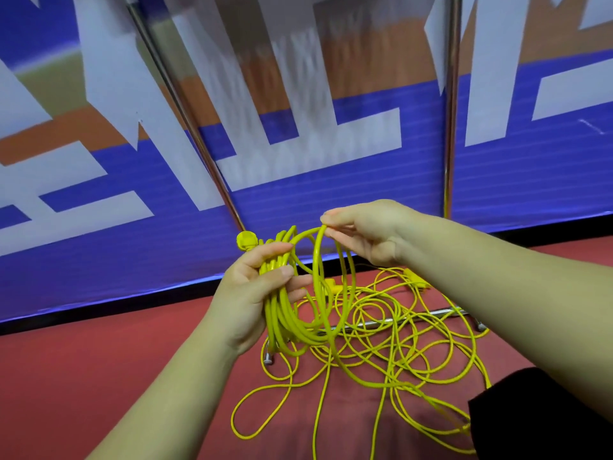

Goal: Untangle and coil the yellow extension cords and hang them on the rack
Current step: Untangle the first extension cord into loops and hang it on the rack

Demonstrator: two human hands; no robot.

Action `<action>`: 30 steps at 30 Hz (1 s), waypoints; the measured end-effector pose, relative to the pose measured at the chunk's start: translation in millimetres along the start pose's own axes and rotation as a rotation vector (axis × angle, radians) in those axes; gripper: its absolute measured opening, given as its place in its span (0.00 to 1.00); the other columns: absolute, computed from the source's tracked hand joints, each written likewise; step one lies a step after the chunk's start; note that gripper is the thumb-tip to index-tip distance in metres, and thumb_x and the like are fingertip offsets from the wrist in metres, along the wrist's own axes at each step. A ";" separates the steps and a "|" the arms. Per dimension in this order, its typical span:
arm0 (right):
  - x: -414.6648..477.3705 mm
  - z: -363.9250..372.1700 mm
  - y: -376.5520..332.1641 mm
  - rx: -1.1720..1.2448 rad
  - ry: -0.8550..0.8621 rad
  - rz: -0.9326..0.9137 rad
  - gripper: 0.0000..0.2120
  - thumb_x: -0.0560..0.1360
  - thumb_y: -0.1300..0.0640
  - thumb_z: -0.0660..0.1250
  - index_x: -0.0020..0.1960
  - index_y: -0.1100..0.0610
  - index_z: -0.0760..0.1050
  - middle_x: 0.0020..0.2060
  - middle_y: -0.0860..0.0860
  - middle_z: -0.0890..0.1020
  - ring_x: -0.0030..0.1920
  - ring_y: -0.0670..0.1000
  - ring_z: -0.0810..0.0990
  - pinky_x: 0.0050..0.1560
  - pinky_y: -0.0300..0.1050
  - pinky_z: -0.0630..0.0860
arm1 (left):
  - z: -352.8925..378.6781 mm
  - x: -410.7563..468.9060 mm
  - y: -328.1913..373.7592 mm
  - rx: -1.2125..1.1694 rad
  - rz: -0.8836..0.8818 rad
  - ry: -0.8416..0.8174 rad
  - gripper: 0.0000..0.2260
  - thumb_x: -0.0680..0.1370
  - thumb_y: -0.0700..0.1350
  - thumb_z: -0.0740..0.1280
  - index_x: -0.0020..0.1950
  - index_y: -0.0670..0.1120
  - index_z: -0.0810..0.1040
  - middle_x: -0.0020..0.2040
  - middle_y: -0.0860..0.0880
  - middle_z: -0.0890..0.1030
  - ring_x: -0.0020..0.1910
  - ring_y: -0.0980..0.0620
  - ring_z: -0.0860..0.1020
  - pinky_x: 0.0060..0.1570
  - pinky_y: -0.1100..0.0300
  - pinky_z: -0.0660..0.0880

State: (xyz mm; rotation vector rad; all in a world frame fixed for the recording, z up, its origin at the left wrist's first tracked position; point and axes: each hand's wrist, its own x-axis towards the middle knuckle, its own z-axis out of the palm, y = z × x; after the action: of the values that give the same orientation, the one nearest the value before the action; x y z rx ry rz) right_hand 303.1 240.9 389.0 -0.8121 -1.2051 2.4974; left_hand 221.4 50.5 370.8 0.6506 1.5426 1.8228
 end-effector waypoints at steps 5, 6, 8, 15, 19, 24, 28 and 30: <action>4.7 1.2 0.8 0.059 0.023 0.002 0.03 0.77 0.71 0.66 0.47 0.67 0.78 0.44 0.58 0.82 0.42 0.52 0.84 0.34 0.38 0.82 | 8.2 2.9 -5.4 -0.080 -0.010 -0.036 0.22 0.72 0.34 0.67 0.66 0.43 0.75 0.43 0.40 0.82 0.40 0.38 0.85 0.35 0.50 0.82; 6.3 0.8 0.9 0.061 0.023 0.001 0.03 0.78 0.71 0.65 0.48 0.67 0.78 0.45 0.58 0.82 0.42 0.53 0.84 0.36 0.39 0.83 | 8.0 3.5 -6.3 -0.085 -0.012 -0.047 0.23 0.72 0.33 0.69 0.67 0.43 0.74 0.43 0.40 0.83 0.40 0.39 0.85 0.35 0.50 0.82; 8.8 -0.7 1.0 0.050 0.016 0.000 0.04 0.78 0.70 0.65 0.50 0.66 0.79 0.46 0.59 0.83 0.42 0.52 0.85 0.37 0.40 0.83 | 6.4 4.7 -7.1 -0.105 -0.017 -0.067 0.25 0.72 0.33 0.71 0.68 0.45 0.75 0.43 0.41 0.83 0.38 0.39 0.85 0.36 0.50 0.82; 10.4 -4.8 4.5 -0.358 -0.066 -0.078 0.05 0.78 0.59 0.70 0.52 0.58 0.82 0.44 0.55 0.87 0.41 0.46 0.87 0.36 0.34 0.81 | 4.9 4.9 -7.8 -0.125 -0.017 -0.164 0.23 0.69 0.37 0.75 0.64 0.51 0.82 0.41 0.42 0.77 0.31 0.48 0.77 0.32 0.55 0.77; 10.7 -7.1 2.5 -0.488 -0.125 -0.144 0.04 0.77 0.58 0.71 0.50 0.56 0.83 0.40 0.52 0.87 0.37 0.43 0.83 0.34 0.33 0.76 | 2.3 3.1 -5.7 -0.088 -0.039 -0.233 0.35 0.58 0.43 0.85 0.65 0.47 0.81 0.41 0.42 0.77 0.30 0.48 0.76 0.31 0.55 0.76; 16.3 -9.5 7.4 -0.526 -0.179 -0.209 0.05 0.77 0.61 0.71 0.52 0.58 0.83 0.40 0.54 0.86 0.40 0.47 0.84 0.41 0.37 0.78 | -2.4 2.6 -2.2 -0.044 -0.072 -0.230 0.32 0.62 0.40 0.82 0.65 0.46 0.81 0.34 0.40 0.75 0.28 0.47 0.77 0.31 0.55 0.77; 26.4 -14.1 13.1 -0.719 -0.133 -0.370 0.08 0.75 0.61 0.72 0.54 0.55 0.83 0.46 0.52 0.87 0.49 0.51 0.86 0.53 0.44 0.81 | -0.9 1.5 4.2 -0.049 -0.047 -0.135 0.19 0.69 0.32 0.72 0.55 0.49 0.86 0.35 0.38 0.79 0.29 0.45 0.82 0.29 0.54 0.81; 29.6 -20.6 16.0 -0.807 -0.123 -0.364 0.10 0.76 0.58 0.72 0.57 0.52 0.83 0.51 0.50 0.86 0.55 0.50 0.84 0.59 0.47 0.79 | -1.8 1.2 6.6 -0.067 -0.026 -0.089 0.17 0.70 0.34 0.68 0.53 0.50 0.86 0.36 0.38 0.81 0.29 0.44 0.83 0.29 0.54 0.82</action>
State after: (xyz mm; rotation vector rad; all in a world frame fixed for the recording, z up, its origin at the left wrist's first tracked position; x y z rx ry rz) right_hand 291.2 257.3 355.1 -0.5133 -2.2199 1.7603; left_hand 218.1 49.6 376.9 0.6676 1.4195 1.7943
